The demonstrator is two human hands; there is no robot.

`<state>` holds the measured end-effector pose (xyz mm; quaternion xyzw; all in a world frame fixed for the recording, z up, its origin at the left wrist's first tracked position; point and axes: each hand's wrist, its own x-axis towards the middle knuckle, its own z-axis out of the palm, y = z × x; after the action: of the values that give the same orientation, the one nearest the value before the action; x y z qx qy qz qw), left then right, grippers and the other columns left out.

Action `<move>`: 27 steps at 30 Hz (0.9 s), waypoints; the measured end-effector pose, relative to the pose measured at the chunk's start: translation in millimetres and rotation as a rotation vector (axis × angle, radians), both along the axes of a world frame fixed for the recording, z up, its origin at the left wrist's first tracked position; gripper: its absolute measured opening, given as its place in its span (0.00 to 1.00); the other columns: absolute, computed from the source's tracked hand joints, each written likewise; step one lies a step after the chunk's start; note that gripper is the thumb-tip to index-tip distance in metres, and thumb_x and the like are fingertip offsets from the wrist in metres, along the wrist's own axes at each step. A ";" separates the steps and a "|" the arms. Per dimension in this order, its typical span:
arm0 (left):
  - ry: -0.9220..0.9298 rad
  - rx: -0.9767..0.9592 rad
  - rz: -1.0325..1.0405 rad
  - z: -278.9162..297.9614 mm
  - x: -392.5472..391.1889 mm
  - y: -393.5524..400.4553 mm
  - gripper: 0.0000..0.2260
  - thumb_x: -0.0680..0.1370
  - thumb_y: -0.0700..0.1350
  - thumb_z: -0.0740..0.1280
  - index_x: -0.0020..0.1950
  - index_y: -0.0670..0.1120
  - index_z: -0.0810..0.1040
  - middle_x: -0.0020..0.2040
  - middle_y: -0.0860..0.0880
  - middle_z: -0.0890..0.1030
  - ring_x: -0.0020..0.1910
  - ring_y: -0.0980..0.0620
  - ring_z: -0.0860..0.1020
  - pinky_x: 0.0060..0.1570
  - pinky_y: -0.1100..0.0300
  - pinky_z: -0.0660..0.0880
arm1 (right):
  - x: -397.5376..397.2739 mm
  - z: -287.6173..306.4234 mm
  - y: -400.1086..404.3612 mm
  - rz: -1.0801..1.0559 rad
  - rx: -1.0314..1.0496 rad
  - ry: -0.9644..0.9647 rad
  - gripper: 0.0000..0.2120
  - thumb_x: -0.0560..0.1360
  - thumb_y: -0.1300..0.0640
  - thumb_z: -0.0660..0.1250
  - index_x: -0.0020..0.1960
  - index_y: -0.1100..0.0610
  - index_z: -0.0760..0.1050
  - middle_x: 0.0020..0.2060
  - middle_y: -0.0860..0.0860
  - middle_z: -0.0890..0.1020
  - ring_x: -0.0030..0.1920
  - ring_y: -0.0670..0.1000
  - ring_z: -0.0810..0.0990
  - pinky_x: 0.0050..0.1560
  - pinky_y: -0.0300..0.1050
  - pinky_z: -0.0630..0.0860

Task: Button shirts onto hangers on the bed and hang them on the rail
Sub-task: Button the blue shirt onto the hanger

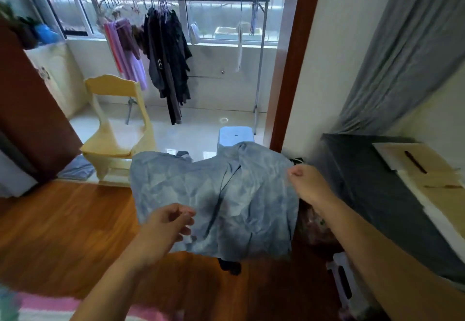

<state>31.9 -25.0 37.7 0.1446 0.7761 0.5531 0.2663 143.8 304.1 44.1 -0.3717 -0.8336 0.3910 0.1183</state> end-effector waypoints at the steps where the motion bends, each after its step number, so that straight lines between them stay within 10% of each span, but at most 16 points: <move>1: -0.013 -0.015 -0.003 0.5 -4.1 5.9 0.05 0.81 0.38 0.68 0.50 0.45 0.84 0.44 0.43 0.85 0.39 0.50 0.82 0.46 0.52 0.76 | -21.8 -3.9 23.5 0.012 0.057 -0.022 0.09 0.78 0.54 0.63 0.44 0.53 0.81 0.40 0.48 0.83 0.44 0.52 0.82 0.46 0.48 0.78; 5: -0.148 -0.041 -0.021 12.3 -3.4 35.8 0.07 0.75 0.46 0.75 0.52 0.50 0.86 0.48 0.45 0.85 0.44 0.50 0.83 0.48 0.53 0.76 | -97.5 -20.5 93.5 0.156 0.140 -0.113 0.24 0.73 0.42 0.69 0.65 0.53 0.78 0.58 0.55 0.83 0.59 0.59 0.81 0.62 0.53 0.77; 10: -0.144 -0.023 0.068 28.6 0.2 68.6 0.08 0.79 0.42 0.71 0.58 0.44 0.83 0.49 0.45 0.83 0.45 0.49 0.81 0.47 0.59 0.77 | -129.4 -37.7 110.6 0.431 0.073 -0.220 0.15 0.71 0.49 0.69 0.48 0.60 0.82 0.43 0.55 0.83 0.47 0.56 0.82 0.45 0.48 0.76; 14: -0.148 -0.041 0.125 27.9 2.9 104.1 0.07 0.82 0.42 0.67 0.57 0.43 0.83 0.49 0.41 0.84 0.46 0.49 0.82 0.44 0.62 0.77 | -110.8 -28.1 83.8 0.503 0.191 0.134 0.13 0.76 0.60 0.69 0.32 0.58 0.74 0.30 0.47 0.72 0.36 0.54 0.74 0.49 0.48 0.66; 21: -0.264 0.002 0.367 -5.8 5.9 171.7 0.11 0.81 0.45 0.70 0.49 0.36 0.81 0.41 0.40 0.83 0.38 0.49 0.81 0.41 0.56 0.82 | -39.8 -41.0 -1.0 1.049 0.016 0.245 0.06 0.79 0.59 0.69 0.52 0.54 0.84 0.44 0.40 0.73 0.46 0.39 0.74 0.51 0.31 0.69; 27: -0.434 0.247 0.780 -32.4 37.7 114.3 0.05 0.82 0.36 0.64 0.50 0.34 0.78 0.37 0.36 0.82 0.30 0.42 0.82 0.32 0.51 0.81 | -34.1 -61.0 45.4 0.800 0.126 0.212 0.16 0.77 0.66 0.70 0.60 0.50 0.83 0.54 0.40 0.76 0.58 0.42 0.74 0.59 0.38 0.71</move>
<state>69.6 89.4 5.3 -0.2467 0.6272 0.7176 0.1753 109.6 349.5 -16.8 0.0316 -0.9179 0.3903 0.0649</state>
